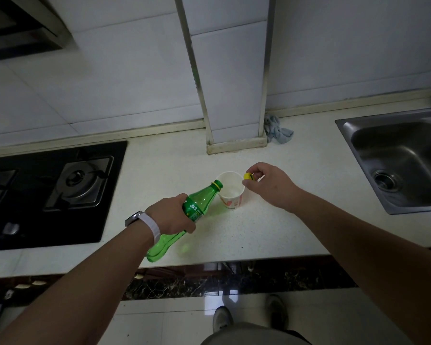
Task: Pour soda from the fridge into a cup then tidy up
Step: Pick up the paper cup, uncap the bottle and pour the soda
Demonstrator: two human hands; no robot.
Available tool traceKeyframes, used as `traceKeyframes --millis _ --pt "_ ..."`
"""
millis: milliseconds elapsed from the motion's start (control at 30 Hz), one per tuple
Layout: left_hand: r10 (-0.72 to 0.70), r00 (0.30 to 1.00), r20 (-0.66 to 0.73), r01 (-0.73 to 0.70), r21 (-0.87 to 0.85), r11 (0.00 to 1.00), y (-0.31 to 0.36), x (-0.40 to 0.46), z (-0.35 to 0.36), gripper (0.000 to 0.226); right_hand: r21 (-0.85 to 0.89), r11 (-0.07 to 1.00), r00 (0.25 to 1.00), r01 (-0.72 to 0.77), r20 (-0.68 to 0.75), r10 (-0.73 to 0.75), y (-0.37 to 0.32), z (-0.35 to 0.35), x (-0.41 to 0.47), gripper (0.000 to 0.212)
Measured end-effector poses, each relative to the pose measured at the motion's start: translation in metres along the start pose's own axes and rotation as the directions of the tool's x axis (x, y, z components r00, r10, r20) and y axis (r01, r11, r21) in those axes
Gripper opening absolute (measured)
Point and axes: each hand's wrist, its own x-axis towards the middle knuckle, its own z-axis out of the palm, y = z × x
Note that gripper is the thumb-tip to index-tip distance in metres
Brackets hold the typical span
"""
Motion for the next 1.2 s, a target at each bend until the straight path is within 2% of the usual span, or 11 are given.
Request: traceKeyframes --millis 300,600,967,1200 --pt "-0.003 1.000 0.012 0.003 0.012 1.000 0.0017 -0.0014 -0.0017 0.065 -0.009 1.000 1.000 0.003 -0.003 -0.003 -0.0016 -0.0016 -0.0018 0.025" --pt "-0.014 1.000 0.018 0.013 0.006 1.000 0.0020 -0.0047 -0.0030 0.058 0.017 1.000 1.000 0.013 0.004 -0.013 -0.0019 -0.0024 -0.0040 0.021" --pt "-0.022 1.000 0.003 0.022 0.018 1.000 0.0025 -0.0037 -0.0058 0.070 0.010 1.000 1.000 0.009 0.021 -0.009 -0.0045 -0.0002 -0.0027 0.022" --pt "-0.016 1.000 -0.013 0.016 -0.017 1.000 0.0030 -0.0040 -0.0055 0.066 0.006 1.000 0.999 0.004 0.034 -0.005 -0.0072 0.0009 -0.0019 0.021"
